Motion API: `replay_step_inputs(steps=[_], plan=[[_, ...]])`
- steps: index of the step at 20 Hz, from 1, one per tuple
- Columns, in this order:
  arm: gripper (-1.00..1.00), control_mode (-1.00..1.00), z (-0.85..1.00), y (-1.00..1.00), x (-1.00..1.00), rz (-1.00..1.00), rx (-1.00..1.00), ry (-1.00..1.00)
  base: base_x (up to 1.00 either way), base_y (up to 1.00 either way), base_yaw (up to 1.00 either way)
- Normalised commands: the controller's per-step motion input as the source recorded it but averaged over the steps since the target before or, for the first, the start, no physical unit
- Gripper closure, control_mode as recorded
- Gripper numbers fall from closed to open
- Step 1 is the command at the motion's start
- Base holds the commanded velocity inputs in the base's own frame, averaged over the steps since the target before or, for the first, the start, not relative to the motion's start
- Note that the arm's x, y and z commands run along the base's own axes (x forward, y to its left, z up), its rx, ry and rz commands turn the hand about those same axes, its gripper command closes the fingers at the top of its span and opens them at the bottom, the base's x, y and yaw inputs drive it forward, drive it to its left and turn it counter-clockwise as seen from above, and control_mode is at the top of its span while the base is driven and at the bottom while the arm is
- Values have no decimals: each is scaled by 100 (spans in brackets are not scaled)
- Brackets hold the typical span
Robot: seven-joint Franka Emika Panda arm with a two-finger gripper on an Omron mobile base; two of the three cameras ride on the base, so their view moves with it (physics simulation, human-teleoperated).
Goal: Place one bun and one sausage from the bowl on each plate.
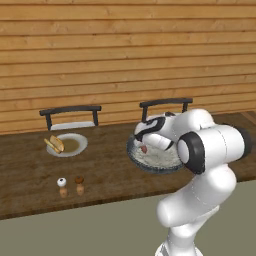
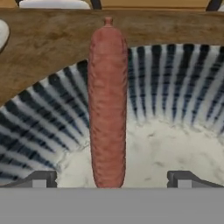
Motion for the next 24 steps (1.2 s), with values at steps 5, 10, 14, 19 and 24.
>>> replay_step_inputs(steps=[5, 10, 14, 19, 24], plan=[[-100, -100, -34, 1, 9, 9, 6, 5, 0, 0, 0], [-100, -100, -34, 0, 1, 10, 16, 0, 0, 0, 0], [-100, -100, -24, 6, 11, 11, 6, 0, 0, 0, 0], [100, -100, -8, 11, 12, 11, 0, 0, 0, 0, 0], [100, -100, 0, 28, -6, 2, 0, -4, 0, 0, 0]])
